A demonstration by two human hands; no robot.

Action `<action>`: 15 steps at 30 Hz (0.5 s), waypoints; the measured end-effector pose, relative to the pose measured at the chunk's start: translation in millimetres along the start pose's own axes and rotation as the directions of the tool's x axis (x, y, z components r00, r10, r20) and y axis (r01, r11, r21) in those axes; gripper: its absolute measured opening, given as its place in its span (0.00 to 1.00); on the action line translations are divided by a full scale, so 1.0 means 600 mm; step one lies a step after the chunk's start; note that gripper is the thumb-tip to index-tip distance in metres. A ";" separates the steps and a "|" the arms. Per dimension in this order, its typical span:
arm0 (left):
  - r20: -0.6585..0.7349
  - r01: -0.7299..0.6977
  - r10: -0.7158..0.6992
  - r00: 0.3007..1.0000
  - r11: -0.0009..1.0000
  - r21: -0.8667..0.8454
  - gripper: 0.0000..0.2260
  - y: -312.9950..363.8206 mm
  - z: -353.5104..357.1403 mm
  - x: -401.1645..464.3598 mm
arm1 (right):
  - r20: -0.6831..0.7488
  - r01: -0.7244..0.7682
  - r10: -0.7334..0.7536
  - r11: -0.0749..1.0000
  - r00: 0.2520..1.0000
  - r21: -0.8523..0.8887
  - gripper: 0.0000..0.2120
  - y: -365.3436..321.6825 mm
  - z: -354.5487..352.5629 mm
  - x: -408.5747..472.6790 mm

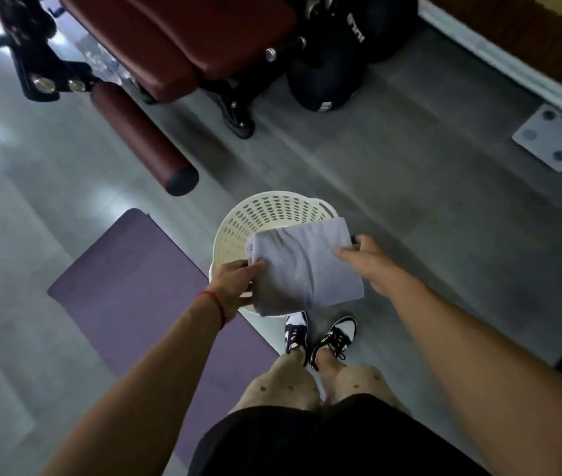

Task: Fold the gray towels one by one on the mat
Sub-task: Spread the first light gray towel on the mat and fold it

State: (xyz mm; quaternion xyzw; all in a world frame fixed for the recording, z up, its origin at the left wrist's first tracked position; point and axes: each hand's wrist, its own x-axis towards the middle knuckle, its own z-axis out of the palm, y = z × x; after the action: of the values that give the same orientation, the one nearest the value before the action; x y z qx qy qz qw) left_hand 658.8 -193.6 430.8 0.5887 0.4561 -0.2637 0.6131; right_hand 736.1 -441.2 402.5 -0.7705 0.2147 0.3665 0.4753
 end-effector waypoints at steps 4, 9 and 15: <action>-0.018 0.033 -0.035 0.999 0.996 -0.080 0.13 0.005 0.000 0.030 | -0.001 0.006 -0.006 0.998 1.000 -0.057 0.12 -0.022 0.011 0.037; -0.080 0.094 -0.107 0.991 0.984 -0.149 0.11 -0.003 -0.007 0.076 | -0.053 -0.035 0.031 0.996 0.998 -0.079 0.16 -0.024 0.060 0.098; -0.290 0.065 -0.137 0.947 0.968 -0.244 0.03 -0.108 0.008 0.233 | 0.065 -0.020 0.043 0.945 0.997 -0.325 0.19 0.048 0.154 0.282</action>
State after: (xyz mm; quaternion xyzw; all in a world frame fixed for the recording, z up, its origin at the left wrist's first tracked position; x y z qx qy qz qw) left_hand 666.5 -179.4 277.5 0.5225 0.6023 -0.1463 0.5855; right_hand 791.2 -369.1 230.1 -0.8210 0.1466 0.4318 0.3435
